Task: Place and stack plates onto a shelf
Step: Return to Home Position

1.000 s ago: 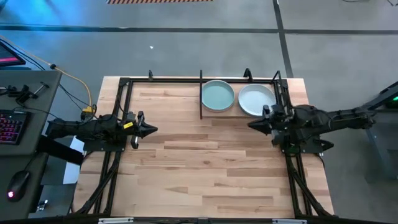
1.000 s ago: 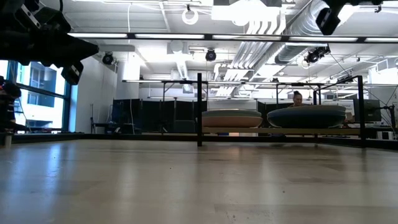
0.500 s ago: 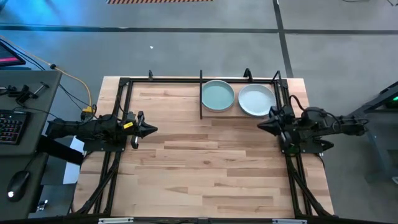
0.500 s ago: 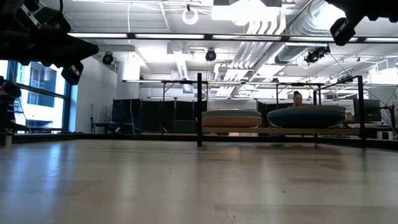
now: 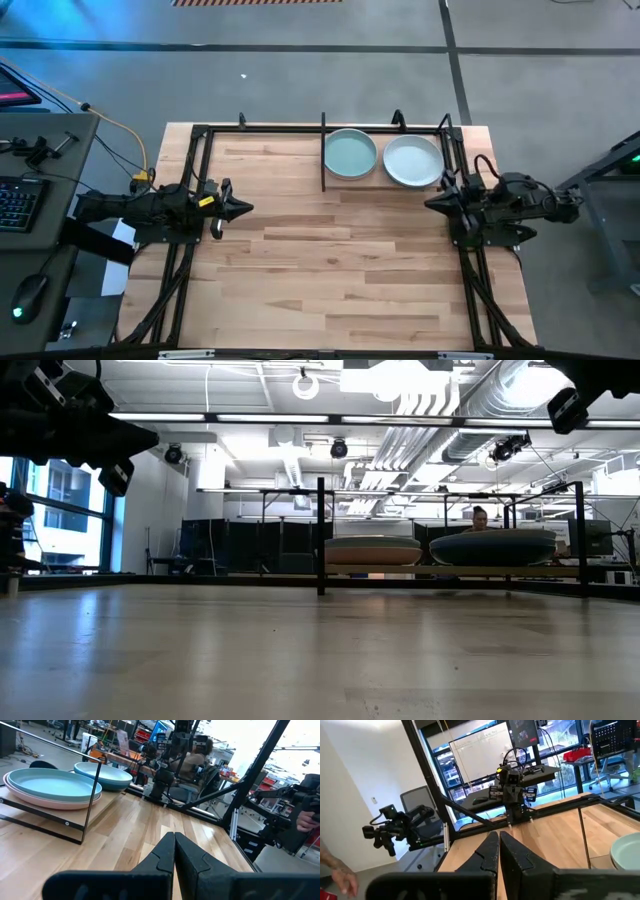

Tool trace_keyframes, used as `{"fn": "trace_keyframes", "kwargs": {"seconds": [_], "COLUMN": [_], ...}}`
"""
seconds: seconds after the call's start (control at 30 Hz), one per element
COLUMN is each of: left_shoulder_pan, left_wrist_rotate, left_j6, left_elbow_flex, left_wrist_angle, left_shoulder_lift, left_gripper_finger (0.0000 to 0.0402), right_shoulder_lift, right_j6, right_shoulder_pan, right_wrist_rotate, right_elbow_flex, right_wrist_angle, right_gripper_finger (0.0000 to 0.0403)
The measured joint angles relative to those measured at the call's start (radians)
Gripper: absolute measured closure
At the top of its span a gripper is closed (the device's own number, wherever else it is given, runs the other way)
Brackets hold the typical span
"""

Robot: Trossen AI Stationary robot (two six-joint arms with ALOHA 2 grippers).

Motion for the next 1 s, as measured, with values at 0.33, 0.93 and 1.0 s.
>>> {"fn": "trace_keyframes", "kwargs": {"seconds": [0.33, 0.93, 1.0], "left_shoulder_pan": [0.0, 0.0, 0.0], "left_wrist_rotate": [0.0, 0.0, 0.0], "left_j6": [0.0, 0.0, 0.0], "left_elbow_flex": [0.0, 0.0, 0.0], "left_wrist_angle": [0.0, 0.0, 0.0], "left_shoulder_lift": [0.001, 0.001, 0.001], "left_gripper_finger": [0.0401, 0.0401, 0.0401], "right_shoulder_lift": [0.011, 0.011, 0.009], "right_j6": [-0.007, -0.086, -0.094], "right_shoulder_pan": [0.0, 0.0, 0.0], "right_wrist_rotate": [-0.038, -0.053, -0.053], "right_elbow_flex": [0.0, 0.0, -0.017], "right_wrist_angle": [-0.019, -0.02, 0.013], "right_gripper_finger": [0.0403, 0.0403, 0.0403]}}
